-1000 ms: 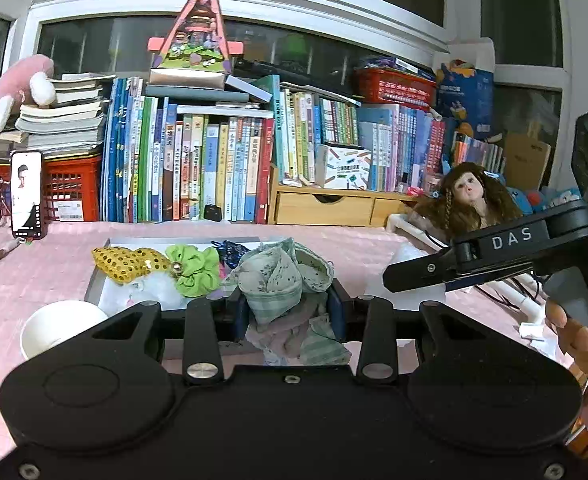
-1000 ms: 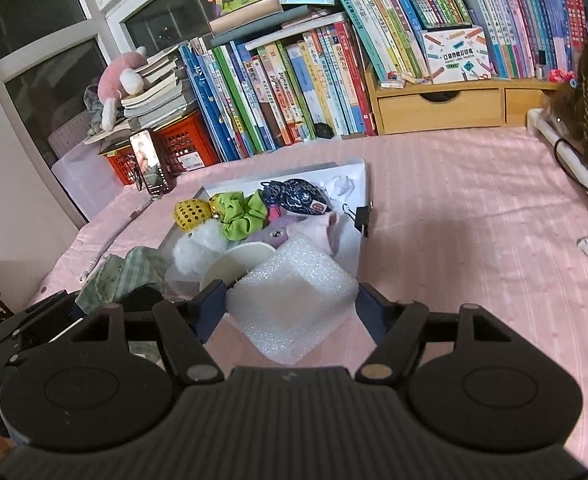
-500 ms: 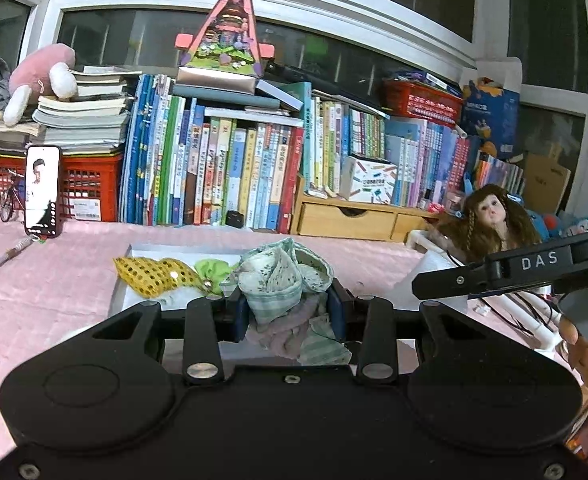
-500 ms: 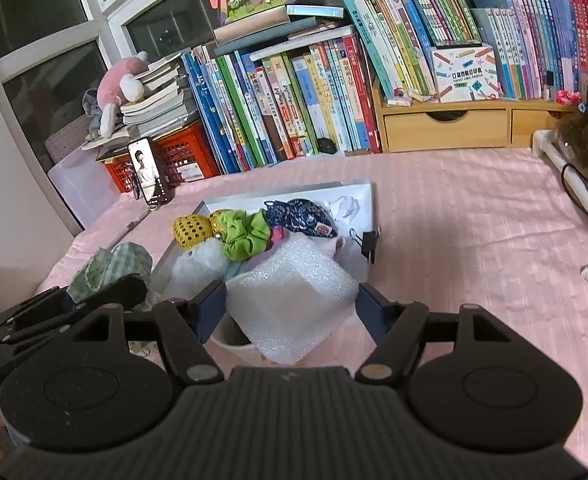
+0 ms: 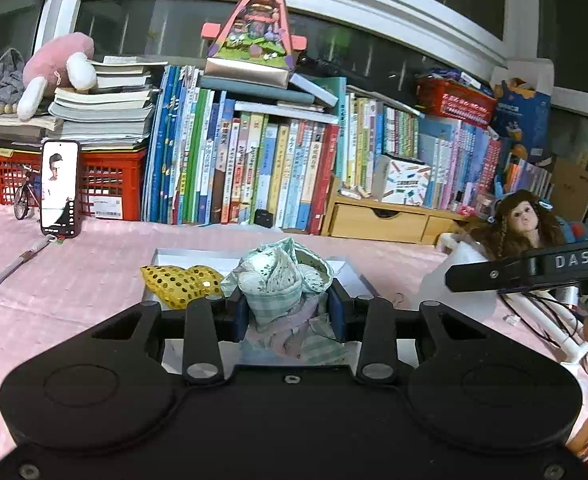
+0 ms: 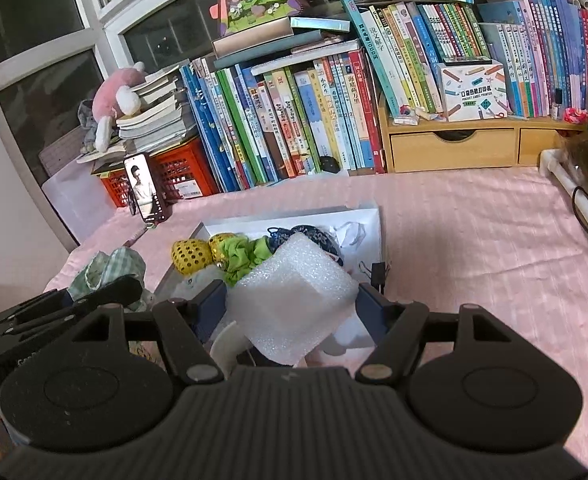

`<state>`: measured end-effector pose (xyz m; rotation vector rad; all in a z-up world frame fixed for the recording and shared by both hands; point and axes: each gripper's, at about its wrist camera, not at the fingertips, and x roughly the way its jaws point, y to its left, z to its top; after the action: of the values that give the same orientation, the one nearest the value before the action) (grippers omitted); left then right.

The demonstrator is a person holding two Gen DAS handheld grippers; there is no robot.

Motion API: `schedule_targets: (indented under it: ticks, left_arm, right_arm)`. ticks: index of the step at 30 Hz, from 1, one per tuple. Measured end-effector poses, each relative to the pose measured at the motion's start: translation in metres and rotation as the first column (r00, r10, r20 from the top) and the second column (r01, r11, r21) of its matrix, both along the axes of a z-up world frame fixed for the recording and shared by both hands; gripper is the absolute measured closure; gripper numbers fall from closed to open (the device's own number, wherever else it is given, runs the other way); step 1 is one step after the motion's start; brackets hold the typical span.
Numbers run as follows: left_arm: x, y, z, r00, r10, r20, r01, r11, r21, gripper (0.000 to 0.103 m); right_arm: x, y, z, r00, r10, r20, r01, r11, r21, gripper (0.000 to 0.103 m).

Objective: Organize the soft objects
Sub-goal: 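Carry the gingham cloth and foam square over the white lid with both tools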

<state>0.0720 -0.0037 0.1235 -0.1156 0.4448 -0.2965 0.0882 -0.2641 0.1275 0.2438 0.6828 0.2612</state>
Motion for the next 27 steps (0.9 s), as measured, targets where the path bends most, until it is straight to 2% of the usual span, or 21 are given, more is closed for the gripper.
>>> schedule_targets:
  ticks: [17,23,27]
  left_arm:
    - [0.044,0.0,-0.009,0.997,0.019,-0.071,-0.017,0.999,0.029,0.067]
    - [0.073,-0.002,-0.01,0.992,0.016,-0.129,-0.008,0.998,0.065,0.067]
    - [0.097,-0.002,-0.012,0.98,0.014,-0.197,0.0,0.998,0.068,0.067]
  right_arm:
    - [0.029,0.011,-0.004,0.999,-0.037,-0.006,0.037,0.999,-0.005,0.031]
    - [0.045,0.015,-0.01,0.996,-0.084,-0.004,0.083,0.996,-0.033,0.031]
    - [0.058,0.018,-0.016,0.995,-0.094,-0.019,0.092,0.994,-0.057,0.031]
